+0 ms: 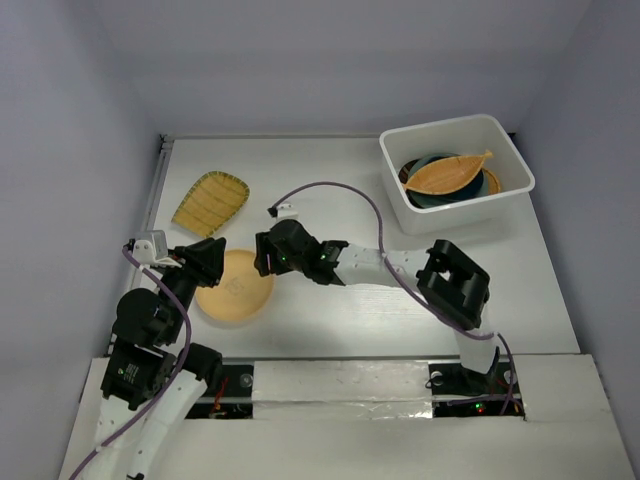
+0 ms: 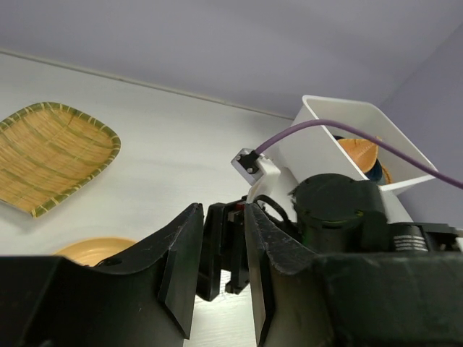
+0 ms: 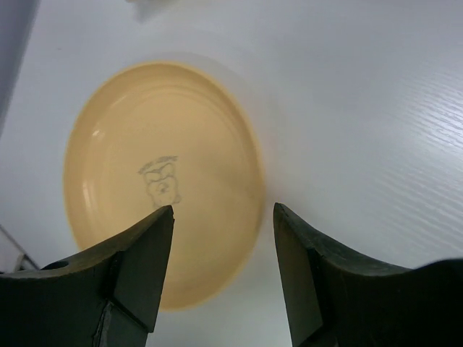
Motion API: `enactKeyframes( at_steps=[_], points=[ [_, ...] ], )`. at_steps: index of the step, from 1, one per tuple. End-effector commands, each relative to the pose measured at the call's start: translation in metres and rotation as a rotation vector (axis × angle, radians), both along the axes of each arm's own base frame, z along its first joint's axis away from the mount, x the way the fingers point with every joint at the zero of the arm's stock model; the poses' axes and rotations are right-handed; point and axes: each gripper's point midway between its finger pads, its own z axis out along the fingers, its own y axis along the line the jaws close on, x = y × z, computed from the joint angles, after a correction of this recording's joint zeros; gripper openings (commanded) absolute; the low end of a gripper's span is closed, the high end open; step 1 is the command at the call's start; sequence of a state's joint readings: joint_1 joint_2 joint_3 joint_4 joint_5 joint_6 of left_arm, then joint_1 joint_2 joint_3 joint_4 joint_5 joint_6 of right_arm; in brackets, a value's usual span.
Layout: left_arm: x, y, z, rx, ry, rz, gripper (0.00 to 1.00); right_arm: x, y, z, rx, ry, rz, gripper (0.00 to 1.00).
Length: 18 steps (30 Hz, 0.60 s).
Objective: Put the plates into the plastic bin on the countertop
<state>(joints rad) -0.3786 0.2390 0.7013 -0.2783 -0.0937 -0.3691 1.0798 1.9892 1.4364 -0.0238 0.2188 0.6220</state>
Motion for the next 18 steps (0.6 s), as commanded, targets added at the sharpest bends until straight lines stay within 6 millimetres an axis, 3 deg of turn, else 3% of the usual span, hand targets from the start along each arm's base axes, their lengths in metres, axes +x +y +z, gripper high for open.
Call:
enactKeyframes(
  at_steps=[1,5,7,9,12,14,15,17,18],
  points=[
    [-0.003,-0.002,0.014,-0.020,-0.047,-0.014,0.27,0.006,-0.011,-0.041,-0.085,0.043,-0.025,0.63],
    [-0.002,-0.002,0.014,-0.020,-0.047,-0.014,0.27,-0.006,0.005,-0.057,-0.044,0.110,0.045,0.62],
    [-0.002,-0.002,0.014,-0.021,-0.046,-0.016,0.27,-0.005,0.016,-0.054,0.000,0.104,0.058,0.61],
    [-0.001,-0.003,0.013,-0.017,-0.044,-0.020,0.27,-0.006,0.021,-0.063,0.004,0.122,0.067,0.58],
    [0.000,-0.002,0.013,-0.017,-0.041,-0.011,0.27,-0.001,0.019,-0.070,0.010,0.130,0.012,0.16],
    [0.001,-0.001,0.012,-0.016,-0.037,-0.007,0.28,0.000,0.007,-0.069,0.017,0.124,-0.029,0.02],
    [0.001,-0.002,0.011,-0.016,-0.034,-0.007,0.28,0.002,0.007,-0.041,0.073,0.089,-0.038,0.00],
    [0.004,0.000,0.011,-0.014,-0.031,0.006,0.29,0.005,-0.006,-0.016,0.099,0.041,-0.077,0.00],
    [0.004,0.000,0.011,-0.014,-0.031,0.007,0.29,0.007,-0.022,-0.013,0.091,0.027,-0.099,0.00]
  ],
)
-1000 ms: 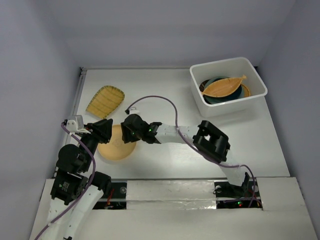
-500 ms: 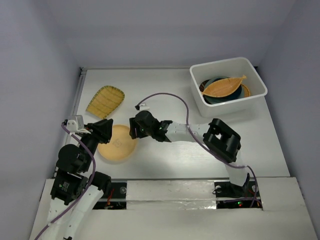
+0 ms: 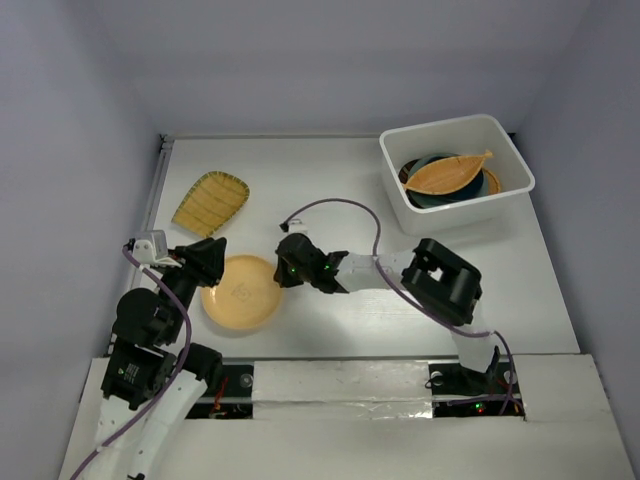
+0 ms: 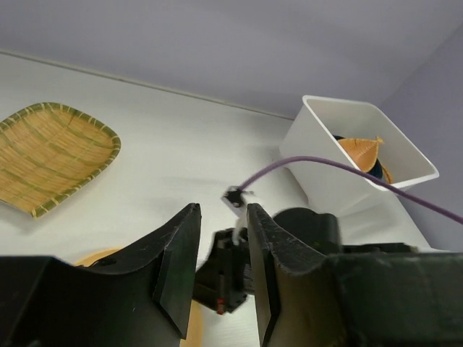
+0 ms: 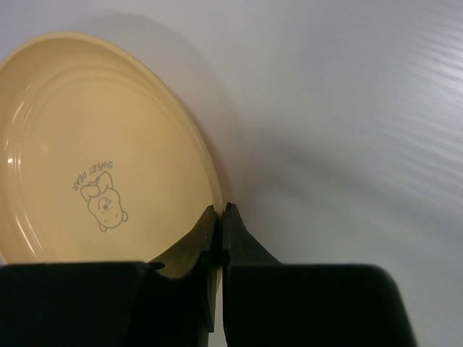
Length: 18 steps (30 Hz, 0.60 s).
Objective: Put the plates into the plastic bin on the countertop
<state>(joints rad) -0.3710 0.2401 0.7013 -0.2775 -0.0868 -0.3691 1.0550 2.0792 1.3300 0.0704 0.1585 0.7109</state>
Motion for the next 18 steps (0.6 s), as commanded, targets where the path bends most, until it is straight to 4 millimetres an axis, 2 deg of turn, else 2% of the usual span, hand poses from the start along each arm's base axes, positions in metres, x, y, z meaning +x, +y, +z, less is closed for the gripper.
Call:
enactKeyframes(
  at_steps=[1,3,4,5,6,7,8,9,12,13,15,16,18],
  points=[
    [0.006,0.002,0.009,-0.011,-0.023,0.019,0.30,0.017,-0.021,0.101,0.161,-0.161,-0.097,0.00],
    [0.008,0.004,0.008,-0.010,-0.017,0.031,0.30,0.033,-0.051,0.135,0.204,-0.216,-0.156,0.00],
    [0.010,0.003,0.006,-0.010,-0.007,0.032,0.31,0.033,-0.077,0.164,0.243,-0.260,-0.179,0.00],
    [0.011,0.003,0.006,-0.011,-0.004,0.034,0.31,0.051,-0.106,0.179,0.262,-0.283,-0.236,0.00],
    [0.013,0.005,0.005,-0.011,-0.001,0.046,0.32,0.058,-0.127,0.193,0.281,-0.305,-0.260,0.00],
    [0.016,0.004,0.003,-0.011,0.013,0.049,0.32,0.065,-0.150,0.196,0.269,-0.326,-0.285,0.00],
    [0.017,0.004,0.001,-0.013,0.023,0.053,0.33,0.069,-0.180,0.228,0.304,-0.385,-0.339,0.00],
    [0.019,0.004,-0.001,-0.016,0.030,0.058,0.34,0.090,-0.224,0.231,0.263,-0.402,-0.442,0.00],
    [0.030,0.003,-0.011,-0.033,0.085,0.075,0.36,0.112,-0.299,0.264,0.198,-0.494,-0.605,0.00],
    [0.036,0.001,-0.018,-0.030,0.120,0.079,0.36,0.123,-0.341,0.258,0.126,-0.487,-0.693,0.00],
    [0.041,-0.002,-0.022,-0.064,0.148,0.087,0.35,0.133,-0.377,0.271,0.103,-0.512,-0.778,0.00],
    [0.047,-0.004,-0.028,-0.074,0.176,0.092,0.32,0.140,-0.408,0.272,0.083,-0.521,-0.842,0.00],
    [0.053,-0.006,-0.031,-0.129,0.201,0.104,0.30,0.148,-0.432,0.277,0.059,-0.527,-0.895,0.00]
  ],
)
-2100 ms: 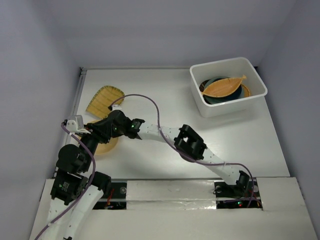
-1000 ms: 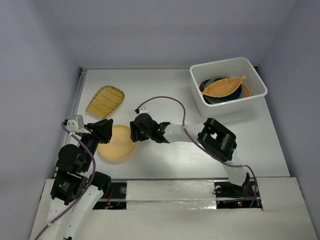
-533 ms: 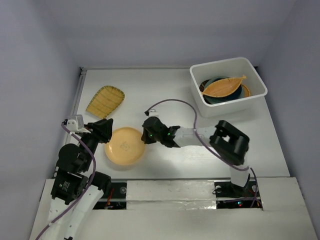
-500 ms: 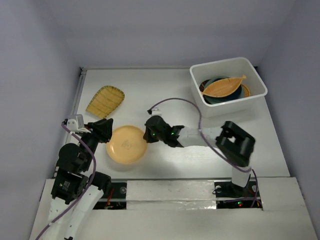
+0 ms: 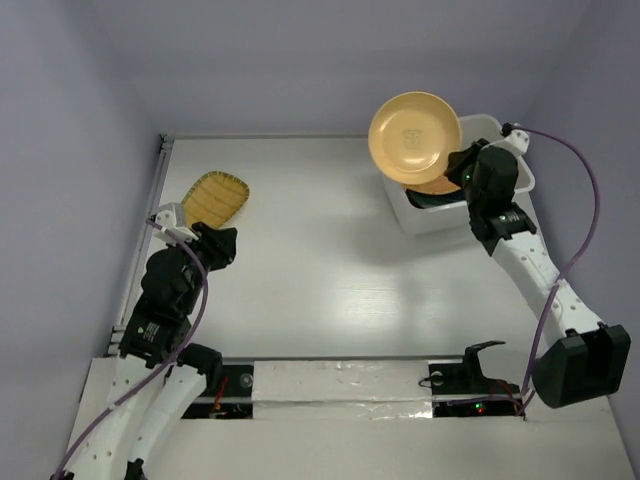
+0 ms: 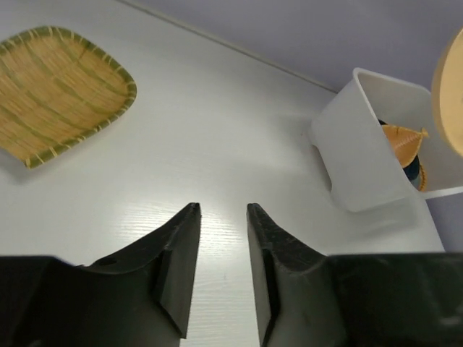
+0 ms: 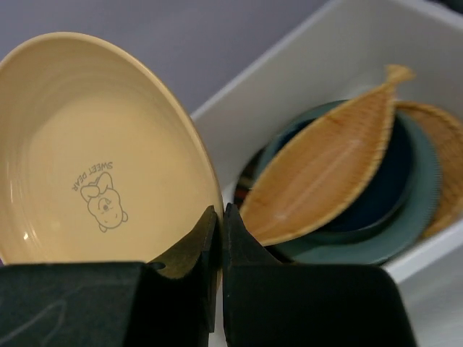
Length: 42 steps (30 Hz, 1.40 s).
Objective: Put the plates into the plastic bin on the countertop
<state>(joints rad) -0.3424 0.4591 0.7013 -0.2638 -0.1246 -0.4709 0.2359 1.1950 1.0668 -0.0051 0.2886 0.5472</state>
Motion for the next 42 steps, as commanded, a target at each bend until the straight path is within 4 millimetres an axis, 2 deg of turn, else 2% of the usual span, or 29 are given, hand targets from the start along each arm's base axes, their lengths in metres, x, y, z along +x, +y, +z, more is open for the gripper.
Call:
enactKeyframes(
  at_steps=[1,3,4,5,7,8,9,10,13,15,16,18,19,21,23,24,25,27,28,29,31,32,33,35,36,39,40,42],
  points=[
    [0.014,-0.003,0.007,-0.109,-0.005,0.046,0.27,0.013,-0.038,-0.013,-0.080,0.080,-0.090,0.00],
    [0.021,-0.008,-0.005,-0.149,0.046,0.053,0.26,0.021,-0.065,-0.017,-0.098,0.108,-0.164,0.00],
    [0.023,-0.010,-0.009,-0.163,0.058,0.049,0.26,0.029,-0.074,-0.030,-0.112,0.142,-0.191,0.00],
    [0.026,-0.016,-0.014,-0.170,0.078,0.029,0.24,0.032,-0.091,-0.037,-0.114,0.161,-0.234,0.00],
    [0.032,-0.021,-0.025,-0.185,0.099,0.021,0.20,0.040,-0.107,-0.041,-0.102,0.177,-0.274,0.00],
    [0.035,-0.019,-0.029,-0.188,0.109,0.035,0.18,0.046,-0.113,-0.052,-0.101,0.205,-0.287,0.00],
    [0.038,-0.019,-0.032,-0.192,0.116,0.043,0.18,0.049,-0.123,-0.056,-0.094,0.217,-0.302,0.00],
    [0.040,-0.019,-0.036,-0.200,0.130,0.054,0.17,0.053,-0.122,-0.054,-0.084,0.214,-0.300,0.00],
    [0.051,-0.015,-0.053,-0.188,0.177,0.108,0.20,0.060,-0.127,-0.068,-0.068,0.237,-0.319,0.01],
    [0.055,-0.011,-0.061,-0.193,0.197,0.149,0.25,0.059,-0.128,-0.080,-0.058,0.254,-0.332,0.06],
    [0.058,-0.010,-0.064,-0.196,0.199,0.163,0.32,0.060,-0.129,-0.082,-0.050,0.244,-0.342,0.07],
    [0.062,-0.007,-0.079,-0.206,0.229,0.200,0.42,0.055,-0.128,-0.091,-0.038,0.254,-0.343,0.29],
    [0.066,-0.005,-0.082,-0.210,0.225,0.222,0.50,0.056,-0.129,-0.091,-0.024,0.246,-0.339,0.34],
    [0.066,0.002,-0.096,-0.227,0.243,0.267,0.54,0.053,-0.124,-0.096,-0.009,0.248,-0.311,0.49],
    [0.071,0.008,-0.098,-0.245,0.217,0.312,0.62,0.048,-0.121,-0.086,0.005,0.212,-0.300,0.62],
    [0.072,0.014,-0.103,-0.254,0.223,0.341,0.64,0.044,-0.117,-0.084,0.010,0.203,-0.282,0.66],
    [0.073,0.015,-0.104,-0.261,0.218,0.352,0.65,0.037,-0.115,-0.073,0.023,0.164,-0.275,0.69],
    [0.076,0.031,-0.112,-0.259,0.223,0.423,0.67,0.028,-0.106,-0.056,0.043,0.110,-0.225,0.70],
    [0.078,0.036,-0.113,-0.277,0.214,0.451,0.68,0.022,-0.100,-0.055,0.063,0.084,-0.198,0.70],
    [0.080,0.047,-0.116,-0.286,0.210,0.490,0.68,0.008,-0.094,-0.033,0.077,0.015,-0.172,0.70],
    [0.085,0.058,-0.121,-0.310,0.202,0.524,0.68,-0.007,-0.075,-0.011,0.108,-0.078,-0.066,0.70],
    [0.087,0.060,-0.126,-0.331,0.215,0.525,0.69,-0.016,-0.069,-0.020,0.118,-0.079,-0.039,0.70],
    [0.091,0.072,-0.124,-0.353,0.195,0.553,0.69,-0.032,-0.060,0.002,0.125,-0.153,0.011,0.70],
    [0.096,0.079,-0.132,-0.377,0.201,0.566,0.69,-0.045,-0.047,0.009,0.132,-0.182,0.083,0.70],
    [0.100,0.093,-0.130,-0.396,0.169,0.594,0.69,-0.054,-0.038,0.017,0.131,-0.202,0.135,0.70],
    [0.105,0.106,-0.147,-0.451,0.200,0.615,0.69,-0.064,-0.023,0.021,0.105,-0.216,0.230,0.70],
    [0.111,0.118,-0.140,-0.478,0.149,0.619,0.69,-0.066,-0.021,0.022,0.101,-0.219,0.239,0.70],
    [0.117,0.118,-0.157,-0.515,0.191,0.593,0.69,-0.068,-0.017,0.022,0.092,-0.227,0.266,0.70]
  ],
)
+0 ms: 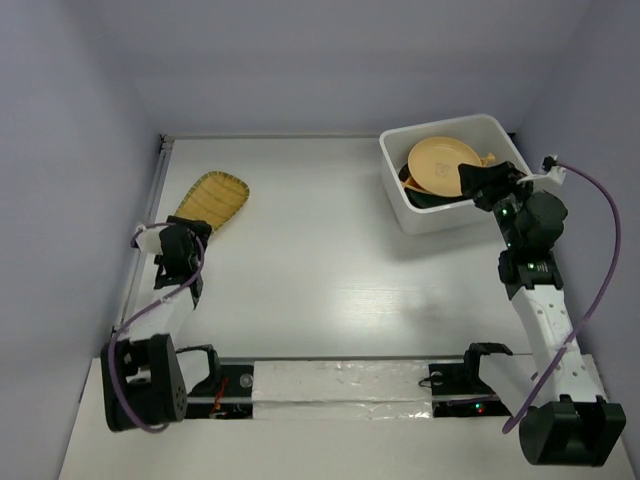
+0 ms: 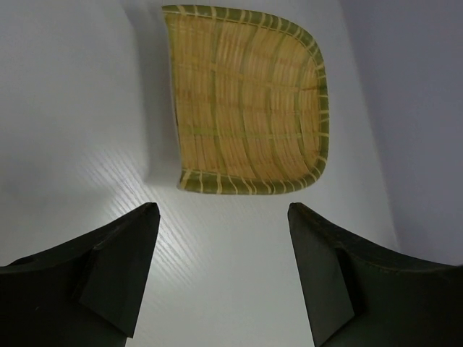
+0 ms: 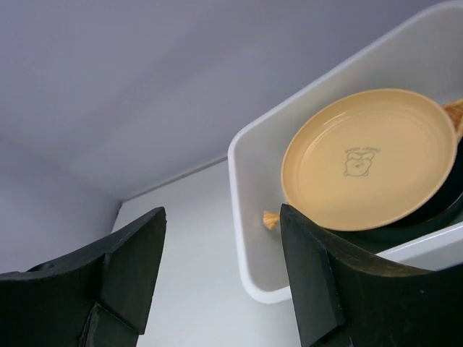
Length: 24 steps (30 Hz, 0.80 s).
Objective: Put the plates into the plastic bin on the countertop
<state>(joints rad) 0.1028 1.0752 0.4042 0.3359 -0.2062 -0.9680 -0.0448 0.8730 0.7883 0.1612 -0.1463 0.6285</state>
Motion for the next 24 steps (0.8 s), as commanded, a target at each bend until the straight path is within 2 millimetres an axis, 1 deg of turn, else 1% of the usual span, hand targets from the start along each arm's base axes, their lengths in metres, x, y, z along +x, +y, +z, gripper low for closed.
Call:
enactKeyframes(
  at_steps=[1,2,3,4,5,7,8,9,10,11,13,14,16,17,18,21,22,23,24],
  points=[
    [0.022,0.008,0.010,-0.080,-0.127,-0.030,0.69,-0.005,0.019,0.003,-0.031,-0.041,0.117,0.70],
    [0.025,0.004,-0.006,-0.105,-0.088,-0.062,0.69,-0.005,0.021,0.003,-0.031,-0.044,0.129,0.70],
    [0.028,0.004,-0.010,-0.116,-0.083,-0.078,0.69,-0.006,0.026,0.003,-0.034,-0.047,0.160,0.70],
    [0.034,0.005,-0.010,-0.124,-0.095,-0.092,0.67,-0.007,0.028,0.004,-0.031,-0.052,0.174,0.70],
    [0.034,0.008,-0.027,-0.157,-0.056,-0.102,0.67,-0.006,0.030,0.003,-0.026,-0.051,0.184,0.70],
    [0.040,0.009,-0.030,-0.199,-0.100,-0.109,0.65,-0.008,0.037,0.005,-0.019,-0.064,0.223,0.70],
    [0.039,0.009,-0.043,-0.242,-0.088,-0.125,0.65,-0.009,0.039,0.004,-0.016,-0.066,0.236,0.70],
    [0.045,0.005,-0.031,-0.233,-0.165,-0.164,0.63,-0.010,0.042,0.006,-0.020,-0.075,0.254,0.70],
    [0.047,0.006,-0.030,-0.251,-0.182,-0.166,0.62,-0.011,0.043,0.006,-0.018,-0.075,0.262,0.69],
    [0.048,0.003,-0.038,-0.292,-0.169,-0.170,0.62,-0.011,0.044,0.006,-0.014,-0.076,0.269,0.69],
    [0.055,0.003,-0.034,-0.287,-0.197,-0.184,0.60,-0.014,0.046,0.009,-0.013,-0.084,0.280,0.69],
    [0.056,0.003,-0.039,-0.301,-0.192,-0.181,0.59,-0.015,0.046,0.010,-0.011,-0.087,0.283,0.69],
    [0.062,0.005,-0.037,-0.311,-0.210,-0.175,0.58,-0.018,0.047,0.013,-0.011,-0.095,0.288,0.69],
    [0.063,0.004,-0.046,-0.325,-0.196,-0.175,0.58,-0.019,0.048,0.014,-0.011,-0.097,0.290,0.69],
    [0.064,0.004,-0.047,-0.346,-0.203,-0.170,0.57,-0.020,0.047,0.016,-0.012,-0.102,0.287,0.69],
    [0.068,0.002,-0.060,-0.407,-0.216,-0.156,0.54,-0.026,0.046,0.022,-0.020,-0.116,0.275,0.69],
    [0.068,0.001,-0.052,-0.397,-0.279,-0.174,0.51,-0.029,0.045,0.024,-0.022,-0.121,0.272,0.69],
    [0.066,-0.001,-0.058,-0.413,-0.285,-0.170,0.47,-0.029,0.045,0.025,-0.026,-0.122,0.268,0.69],
    [0.066,-0.002,-0.055,-0.419,-0.310,-0.175,0.46,-0.029,0.044,0.025,-0.025,-0.120,0.267,0.69]
  ],
)
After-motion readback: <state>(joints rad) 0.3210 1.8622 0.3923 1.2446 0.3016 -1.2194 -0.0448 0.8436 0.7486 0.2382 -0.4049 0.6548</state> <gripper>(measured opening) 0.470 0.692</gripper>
